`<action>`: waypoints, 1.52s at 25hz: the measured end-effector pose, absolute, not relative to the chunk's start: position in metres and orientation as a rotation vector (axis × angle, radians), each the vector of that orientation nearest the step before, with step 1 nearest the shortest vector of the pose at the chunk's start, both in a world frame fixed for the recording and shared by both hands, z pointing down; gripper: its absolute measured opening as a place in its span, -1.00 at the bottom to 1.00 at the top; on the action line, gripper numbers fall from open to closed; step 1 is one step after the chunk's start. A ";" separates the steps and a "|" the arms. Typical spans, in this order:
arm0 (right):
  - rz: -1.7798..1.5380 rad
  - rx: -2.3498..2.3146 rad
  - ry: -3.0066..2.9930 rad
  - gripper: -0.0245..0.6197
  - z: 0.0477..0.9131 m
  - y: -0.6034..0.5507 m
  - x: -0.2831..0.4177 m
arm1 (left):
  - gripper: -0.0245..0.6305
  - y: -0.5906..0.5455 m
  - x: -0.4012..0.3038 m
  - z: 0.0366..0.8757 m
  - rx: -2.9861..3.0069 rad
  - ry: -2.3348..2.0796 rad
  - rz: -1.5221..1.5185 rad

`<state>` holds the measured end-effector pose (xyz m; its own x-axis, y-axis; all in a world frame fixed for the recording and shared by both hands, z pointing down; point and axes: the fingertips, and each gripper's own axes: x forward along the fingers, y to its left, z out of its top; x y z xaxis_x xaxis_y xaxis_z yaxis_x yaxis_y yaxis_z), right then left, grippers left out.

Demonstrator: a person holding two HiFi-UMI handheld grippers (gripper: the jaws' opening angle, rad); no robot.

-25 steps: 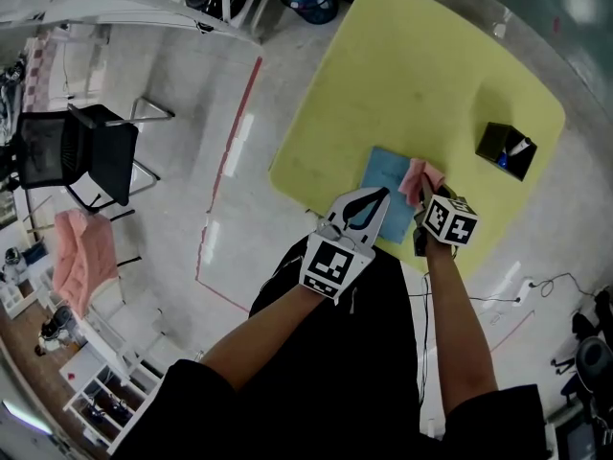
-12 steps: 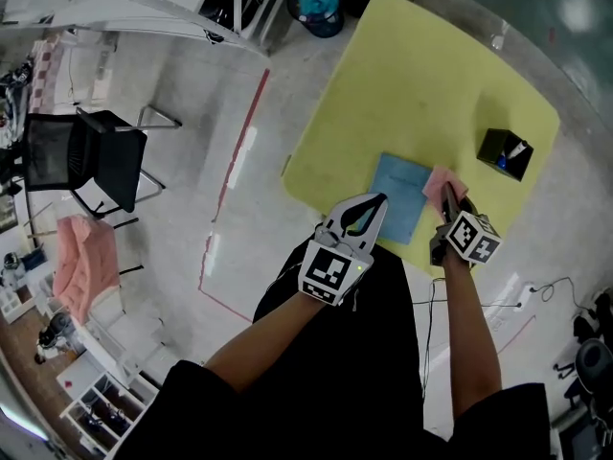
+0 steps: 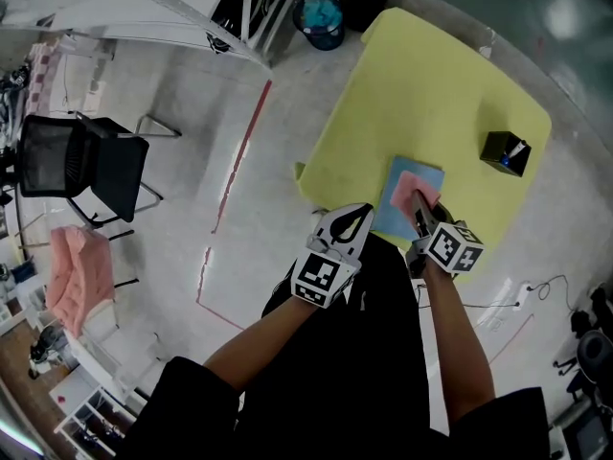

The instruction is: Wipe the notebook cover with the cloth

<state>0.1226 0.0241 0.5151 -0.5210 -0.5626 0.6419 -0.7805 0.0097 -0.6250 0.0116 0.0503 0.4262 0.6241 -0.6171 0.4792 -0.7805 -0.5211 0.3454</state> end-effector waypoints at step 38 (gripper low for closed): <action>1.500 1.282 -1.849 -0.81 0.655 0.043 0.061 | -0.91 0.051 -0.064 0.489 2.199 -1.169 0.387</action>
<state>0.0611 0.0434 0.6552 -0.4773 -0.3831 0.7908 -0.8529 -0.0147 -0.5218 -0.0644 0.0507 0.4889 0.5674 -0.6442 0.5129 -0.8230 -0.4228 0.3793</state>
